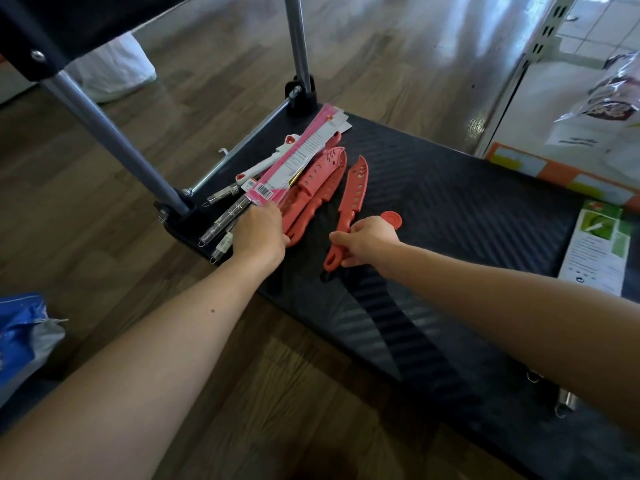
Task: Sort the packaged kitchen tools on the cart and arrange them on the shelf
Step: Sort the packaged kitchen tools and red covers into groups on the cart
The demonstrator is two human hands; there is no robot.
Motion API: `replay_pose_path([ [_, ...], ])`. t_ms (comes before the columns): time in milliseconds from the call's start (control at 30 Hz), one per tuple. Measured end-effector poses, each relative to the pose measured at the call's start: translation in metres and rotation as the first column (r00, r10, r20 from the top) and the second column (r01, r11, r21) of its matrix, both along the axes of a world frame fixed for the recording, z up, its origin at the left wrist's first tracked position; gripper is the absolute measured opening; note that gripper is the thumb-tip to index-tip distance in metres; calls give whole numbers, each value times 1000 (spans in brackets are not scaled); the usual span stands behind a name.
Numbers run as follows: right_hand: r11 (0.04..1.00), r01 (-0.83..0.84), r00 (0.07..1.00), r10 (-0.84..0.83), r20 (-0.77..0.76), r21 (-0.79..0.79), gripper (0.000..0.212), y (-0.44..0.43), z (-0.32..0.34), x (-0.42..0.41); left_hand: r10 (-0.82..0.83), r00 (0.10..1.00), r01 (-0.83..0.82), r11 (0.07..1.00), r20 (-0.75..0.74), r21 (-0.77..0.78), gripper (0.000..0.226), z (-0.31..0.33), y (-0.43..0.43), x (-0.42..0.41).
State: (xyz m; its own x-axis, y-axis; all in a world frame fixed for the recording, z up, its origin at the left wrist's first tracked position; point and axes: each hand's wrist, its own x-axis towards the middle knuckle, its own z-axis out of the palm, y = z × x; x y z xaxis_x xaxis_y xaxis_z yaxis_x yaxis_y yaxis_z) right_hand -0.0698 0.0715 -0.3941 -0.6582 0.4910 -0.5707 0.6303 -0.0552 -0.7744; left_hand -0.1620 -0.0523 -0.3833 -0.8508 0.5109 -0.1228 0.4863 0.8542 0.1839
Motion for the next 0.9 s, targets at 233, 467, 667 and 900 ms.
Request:
replay_pose_path([
  [233, 1000, -10, 1000, 10, 19, 30, 22, 8, 1, 19, 17, 1000, -18, 999, 22, 34, 30, -6, 7, 9],
  [467, 1000, -15, 999, 14, 45, 26, 18, 14, -4, 43, 108, 984, -117, 991, 140, 59, 25, -10, 20, 17],
  [667, 998, -22, 999, 19, 42, 57, 21, 20, -6, 53, 374, 767, -589, 733, 522, 340, 20, -10, 34, 40],
  [900, 993, 64, 998, -66, 23, 99, 25, 36, -1, 72, 206, 815, -494, 735, 541, 464, 17, 0, 65, 74],
])
